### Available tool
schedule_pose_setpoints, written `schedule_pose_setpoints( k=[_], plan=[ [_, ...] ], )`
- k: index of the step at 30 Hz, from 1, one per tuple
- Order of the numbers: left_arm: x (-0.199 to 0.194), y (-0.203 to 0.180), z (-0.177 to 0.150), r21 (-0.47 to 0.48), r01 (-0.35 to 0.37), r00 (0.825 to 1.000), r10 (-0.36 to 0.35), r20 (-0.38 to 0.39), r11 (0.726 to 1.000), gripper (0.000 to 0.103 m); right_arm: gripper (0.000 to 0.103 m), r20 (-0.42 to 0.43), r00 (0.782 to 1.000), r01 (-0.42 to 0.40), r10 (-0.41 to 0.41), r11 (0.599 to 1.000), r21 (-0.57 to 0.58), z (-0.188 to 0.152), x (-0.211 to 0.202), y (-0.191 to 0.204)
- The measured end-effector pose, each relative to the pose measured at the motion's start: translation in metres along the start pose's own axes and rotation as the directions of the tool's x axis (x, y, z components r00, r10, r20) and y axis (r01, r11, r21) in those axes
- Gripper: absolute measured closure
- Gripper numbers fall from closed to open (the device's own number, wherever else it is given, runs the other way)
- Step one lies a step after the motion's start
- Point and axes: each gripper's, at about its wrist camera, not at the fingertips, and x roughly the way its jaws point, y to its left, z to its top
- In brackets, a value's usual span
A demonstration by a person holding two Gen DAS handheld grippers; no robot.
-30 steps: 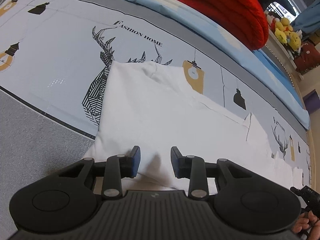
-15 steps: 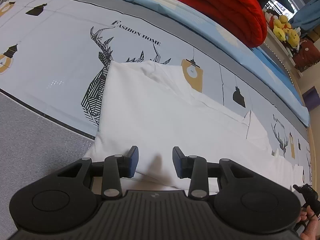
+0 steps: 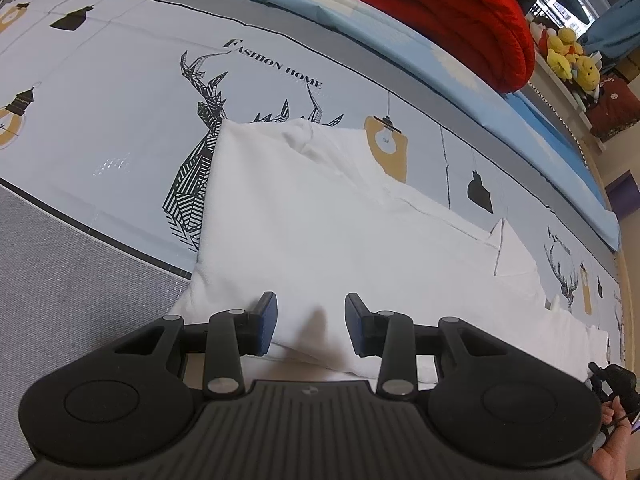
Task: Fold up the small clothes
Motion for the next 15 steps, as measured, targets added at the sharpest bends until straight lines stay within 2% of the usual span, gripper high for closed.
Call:
schedule_pose_setpoints(
  k=[1, 6, 10, 13, 15],
  plan=[
    [0.0, 0.0, 0.0, 0.001, 0.002, 1.0, -0.002, 0.0, 1.0, 0.062, 0.094, -0.002, 1.0, -0.002, 0.002, 1.0, -0.001, 0.0, 0.0, 0.0],
    [-0.006, 0.005, 0.001, -0.007, 0.004, 1.0, -0.004, 0.009, 1.0, 0.062, 0.095, 0.07, 0.998, 0.002, 0.002, 0.998, -0.066, 0.0, -0.013, 0.018],
    [-0.013, 0.008, 0.003, -0.022, 0.01, 1.0, -0.01, 0.019, 1.0, 0.062, 0.096, 0.163, 0.985, -0.031, 0.063, 0.981, -0.19, -0.003, -0.045, 0.065],
    [-0.018, 0.012, 0.006, -0.037, 0.019, 0.999, -0.017, 0.03, 0.999, 0.062, 0.096, 0.2, 0.962, -0.105, 0.187, 0.927, -0.36, -0.019, -0.084, 0.119],
    [-0.025, 0.016, 0.01, -0.05, 0.026, 0.999, -0.024, 0.045, 0.998, 0.062, 0.096, 0.19, 0.933, -0.181, 0.305, 0.857, -0.482, -0.041, -0.115, 0.155]
  ],
)
